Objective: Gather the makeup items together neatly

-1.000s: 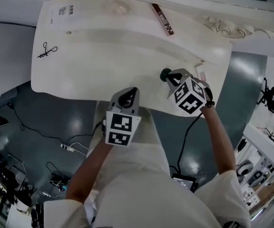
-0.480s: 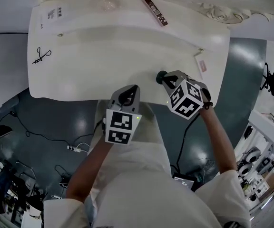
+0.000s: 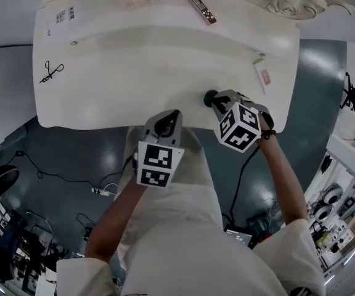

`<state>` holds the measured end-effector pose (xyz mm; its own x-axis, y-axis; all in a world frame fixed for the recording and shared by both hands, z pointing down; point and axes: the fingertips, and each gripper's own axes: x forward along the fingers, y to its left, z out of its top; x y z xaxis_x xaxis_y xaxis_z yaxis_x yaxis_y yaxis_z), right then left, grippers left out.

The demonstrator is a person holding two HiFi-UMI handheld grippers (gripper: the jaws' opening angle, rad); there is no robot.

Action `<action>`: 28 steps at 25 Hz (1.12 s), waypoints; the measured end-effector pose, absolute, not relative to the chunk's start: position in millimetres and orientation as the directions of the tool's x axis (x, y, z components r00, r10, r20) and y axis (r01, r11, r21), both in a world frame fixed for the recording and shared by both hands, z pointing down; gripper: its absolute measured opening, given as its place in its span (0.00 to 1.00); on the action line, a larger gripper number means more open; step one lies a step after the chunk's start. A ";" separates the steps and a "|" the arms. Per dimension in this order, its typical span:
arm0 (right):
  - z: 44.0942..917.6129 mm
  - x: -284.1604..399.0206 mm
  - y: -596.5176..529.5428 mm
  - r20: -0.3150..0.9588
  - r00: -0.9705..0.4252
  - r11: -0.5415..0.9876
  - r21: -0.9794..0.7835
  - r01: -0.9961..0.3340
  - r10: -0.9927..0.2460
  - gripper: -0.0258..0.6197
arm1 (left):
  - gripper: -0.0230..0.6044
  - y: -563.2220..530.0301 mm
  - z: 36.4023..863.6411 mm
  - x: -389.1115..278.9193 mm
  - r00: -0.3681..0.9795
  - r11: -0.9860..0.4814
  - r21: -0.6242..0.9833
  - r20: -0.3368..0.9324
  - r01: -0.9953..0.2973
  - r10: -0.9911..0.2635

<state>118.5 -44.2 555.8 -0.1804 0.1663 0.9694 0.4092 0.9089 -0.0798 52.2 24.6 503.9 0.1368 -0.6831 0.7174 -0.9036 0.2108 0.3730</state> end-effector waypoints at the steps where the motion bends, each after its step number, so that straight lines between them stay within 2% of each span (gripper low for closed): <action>1: 557.3 119.2 -43.9 0.970 -0.183 0.910 -0.076 0.407 0.163 0.05 | 0.03 25.3 504.4 53.1 0.139 0.209 0.373 0.718 -0.904 -0.682; 16: 569.2 125.8 -40.9 0.973 -0.196 0.900 -0.028 0.436 0.126 0.05 | 0.03 22.2 510.8 60.7 0.150 0.202 0.375 0.724 -0.905 -0.674; 28: 562.9 128.1 -36.7 0.968 -0.219 0.909 -0.021 0.417 0.123 0.10 | 0.03 28.4 506.8 57.1 0.141 0.195 0.357 0.727 -0.913 -0.672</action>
